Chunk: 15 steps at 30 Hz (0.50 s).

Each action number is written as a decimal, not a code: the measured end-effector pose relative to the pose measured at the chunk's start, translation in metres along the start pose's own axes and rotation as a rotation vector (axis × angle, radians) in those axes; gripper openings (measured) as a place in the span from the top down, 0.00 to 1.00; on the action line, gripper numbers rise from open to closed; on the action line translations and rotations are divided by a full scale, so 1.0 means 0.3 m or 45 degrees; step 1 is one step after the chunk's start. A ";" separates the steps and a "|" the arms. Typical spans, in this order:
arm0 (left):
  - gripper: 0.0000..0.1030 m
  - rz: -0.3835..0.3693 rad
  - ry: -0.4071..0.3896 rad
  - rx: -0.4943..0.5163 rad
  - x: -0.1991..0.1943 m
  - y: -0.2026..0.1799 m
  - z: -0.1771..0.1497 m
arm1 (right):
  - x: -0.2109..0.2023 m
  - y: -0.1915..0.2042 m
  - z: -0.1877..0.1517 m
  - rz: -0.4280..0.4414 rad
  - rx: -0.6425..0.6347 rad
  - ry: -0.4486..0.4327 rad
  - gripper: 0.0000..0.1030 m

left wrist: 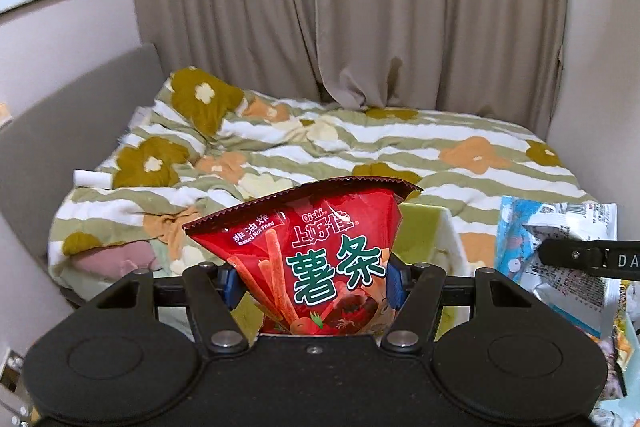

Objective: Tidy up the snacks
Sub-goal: 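Lift the red bag into the box with the left gripper while the right carries the white bag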

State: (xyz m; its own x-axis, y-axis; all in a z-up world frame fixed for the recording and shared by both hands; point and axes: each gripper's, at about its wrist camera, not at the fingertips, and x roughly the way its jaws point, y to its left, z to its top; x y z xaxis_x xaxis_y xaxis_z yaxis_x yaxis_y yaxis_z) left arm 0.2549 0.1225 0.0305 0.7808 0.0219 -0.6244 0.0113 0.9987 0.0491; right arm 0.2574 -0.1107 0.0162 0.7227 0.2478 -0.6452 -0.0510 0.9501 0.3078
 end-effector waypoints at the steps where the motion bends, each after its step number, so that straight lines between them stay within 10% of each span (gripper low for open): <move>1: 0.34 -0.016 0.018 0.009 0.034 0.020 0.011 | 0.036 0.032 0.015 -0.008 0.010 0.006 0.32; 11: 0.31 -0.185 0.311 0.126 0.464 0.093 0.022 | 0.332 0.208 0.069 -0.138 0.066 0.073 0.31; 15: 0.05 -0.215 0.359 0.128 0.520 0.104 -0.007 | 0.389 0.224 0.058 -0.210 0.034 0.109 0.31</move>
State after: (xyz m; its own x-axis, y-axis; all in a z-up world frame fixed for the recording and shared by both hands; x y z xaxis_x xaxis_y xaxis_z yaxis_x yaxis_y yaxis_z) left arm 0.3758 0.1573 -0.0671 0.5594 -0.1174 -0.8206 0.1979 0.9802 -0.0053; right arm 0.3502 -0.0213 -0.0262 0.6586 0.1055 -0.7451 0.0822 0.9741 0.2107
